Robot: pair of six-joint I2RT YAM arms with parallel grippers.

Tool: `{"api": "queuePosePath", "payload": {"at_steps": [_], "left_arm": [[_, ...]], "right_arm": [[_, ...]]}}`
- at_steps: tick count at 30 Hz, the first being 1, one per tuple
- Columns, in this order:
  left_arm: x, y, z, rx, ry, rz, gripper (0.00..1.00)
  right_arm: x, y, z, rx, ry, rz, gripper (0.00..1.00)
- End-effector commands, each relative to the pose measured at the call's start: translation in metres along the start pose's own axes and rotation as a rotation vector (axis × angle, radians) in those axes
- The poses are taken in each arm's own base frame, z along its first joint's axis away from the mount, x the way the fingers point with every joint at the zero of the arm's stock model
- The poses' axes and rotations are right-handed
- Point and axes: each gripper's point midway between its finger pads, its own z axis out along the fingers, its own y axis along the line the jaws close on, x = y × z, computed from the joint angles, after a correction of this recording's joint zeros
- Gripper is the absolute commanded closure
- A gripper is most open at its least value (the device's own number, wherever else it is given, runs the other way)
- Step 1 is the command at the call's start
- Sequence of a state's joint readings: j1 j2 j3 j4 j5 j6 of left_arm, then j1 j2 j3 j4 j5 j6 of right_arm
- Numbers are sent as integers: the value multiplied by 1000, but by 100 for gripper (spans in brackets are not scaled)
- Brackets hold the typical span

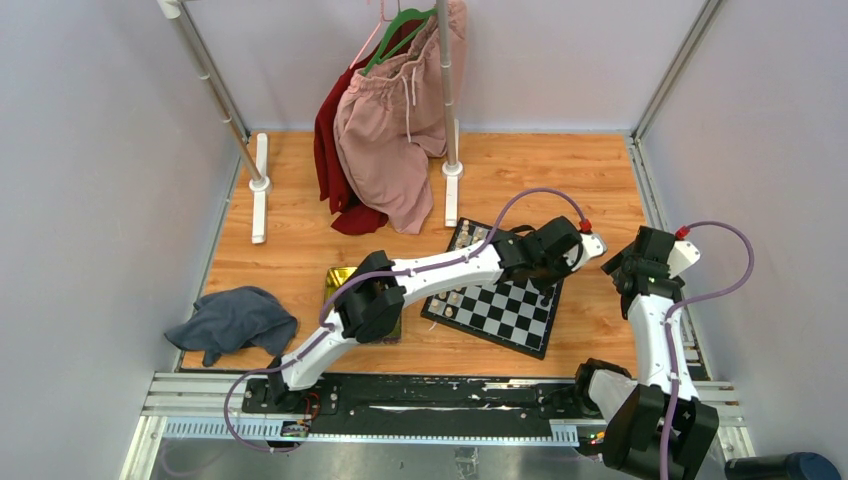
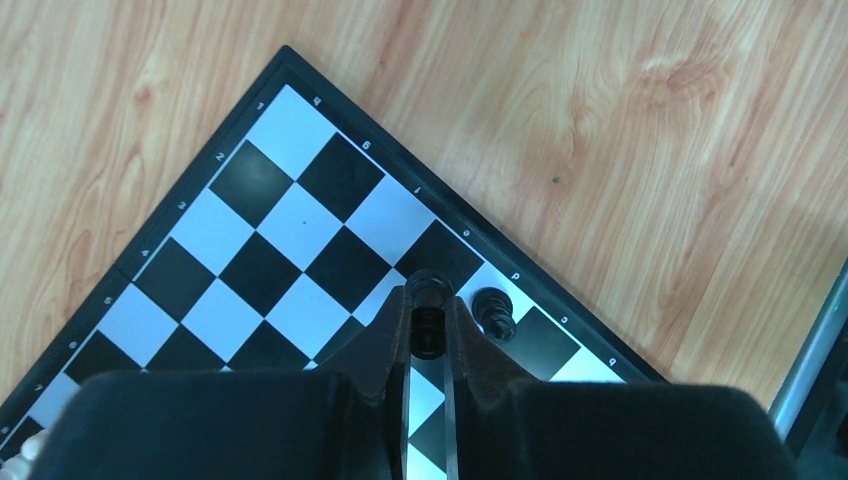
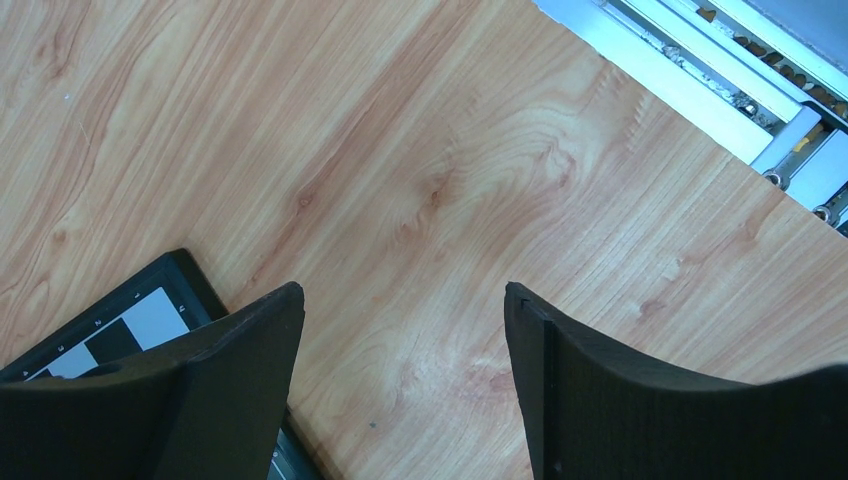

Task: Set up the chess pieces on the board
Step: Place the chess piece on the chessboard.

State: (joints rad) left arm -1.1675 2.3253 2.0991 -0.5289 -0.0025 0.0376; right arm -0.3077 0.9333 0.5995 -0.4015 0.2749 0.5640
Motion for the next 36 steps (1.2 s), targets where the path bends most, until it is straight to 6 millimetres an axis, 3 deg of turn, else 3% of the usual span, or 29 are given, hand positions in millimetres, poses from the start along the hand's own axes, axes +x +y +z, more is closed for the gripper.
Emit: {"api": "queuePosePath", "payload": {"at_steps": [1,24,36], "left_arm": [[1,-10,11,38,-3,6,100],[15,-17,30,80,8,-17,100],[24,0,39,61,24,-49,100]], "right_arm": [[-4,-7,0,32,-32,36,23],[-12,-12,-7,40,-83,52,13],[-20,-11,-10,38,-107,41,11]]}}
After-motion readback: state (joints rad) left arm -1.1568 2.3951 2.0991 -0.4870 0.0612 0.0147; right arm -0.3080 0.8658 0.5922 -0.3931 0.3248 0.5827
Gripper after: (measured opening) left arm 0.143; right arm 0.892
